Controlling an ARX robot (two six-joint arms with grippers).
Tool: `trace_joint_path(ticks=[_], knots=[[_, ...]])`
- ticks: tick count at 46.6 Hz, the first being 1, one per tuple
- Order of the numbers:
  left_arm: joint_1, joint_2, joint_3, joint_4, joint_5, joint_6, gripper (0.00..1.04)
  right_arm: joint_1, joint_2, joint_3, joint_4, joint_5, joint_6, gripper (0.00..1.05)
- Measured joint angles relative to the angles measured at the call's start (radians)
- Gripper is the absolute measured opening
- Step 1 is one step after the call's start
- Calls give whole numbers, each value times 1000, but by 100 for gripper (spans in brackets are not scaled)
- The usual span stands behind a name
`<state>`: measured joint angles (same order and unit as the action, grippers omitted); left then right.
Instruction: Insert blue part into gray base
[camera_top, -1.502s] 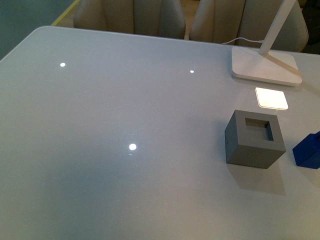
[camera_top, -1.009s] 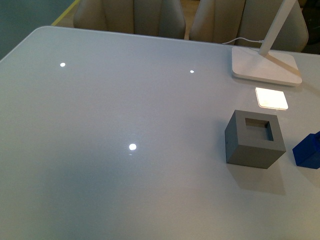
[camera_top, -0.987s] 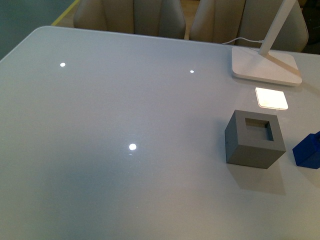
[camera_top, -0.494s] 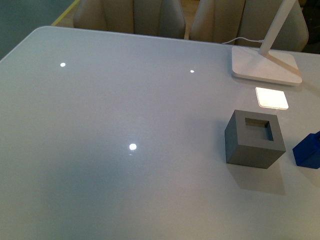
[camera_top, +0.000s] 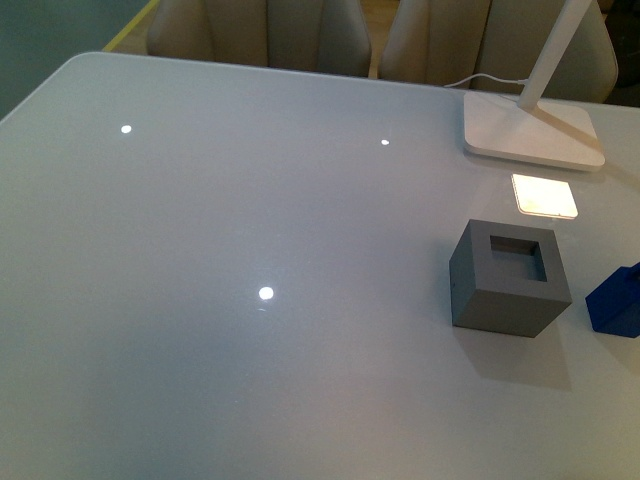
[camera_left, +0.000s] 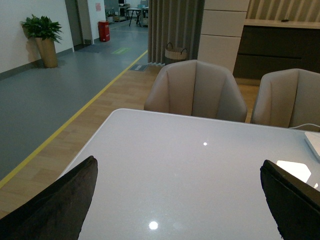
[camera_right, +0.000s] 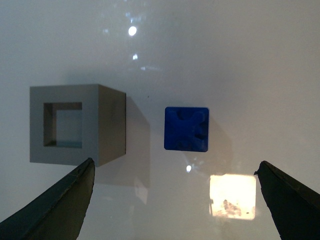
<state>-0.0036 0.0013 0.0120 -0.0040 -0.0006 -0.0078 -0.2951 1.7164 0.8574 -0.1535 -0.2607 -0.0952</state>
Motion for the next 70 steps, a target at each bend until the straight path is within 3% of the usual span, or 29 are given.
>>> trace_joint_path(ticks=[18,46,61,70], knots=[[0,0,0,0,0,0,97,42,292,170,-38,71,15,96],[0,0,0,0,0,0,97,66,437,263,-58,139,14,96],[0,0,0,0,0,0,97,84,456,282,-71,160,-6,48],[0,0,0,0,0,0,97,85,417,271,-101,153,-24,44]])
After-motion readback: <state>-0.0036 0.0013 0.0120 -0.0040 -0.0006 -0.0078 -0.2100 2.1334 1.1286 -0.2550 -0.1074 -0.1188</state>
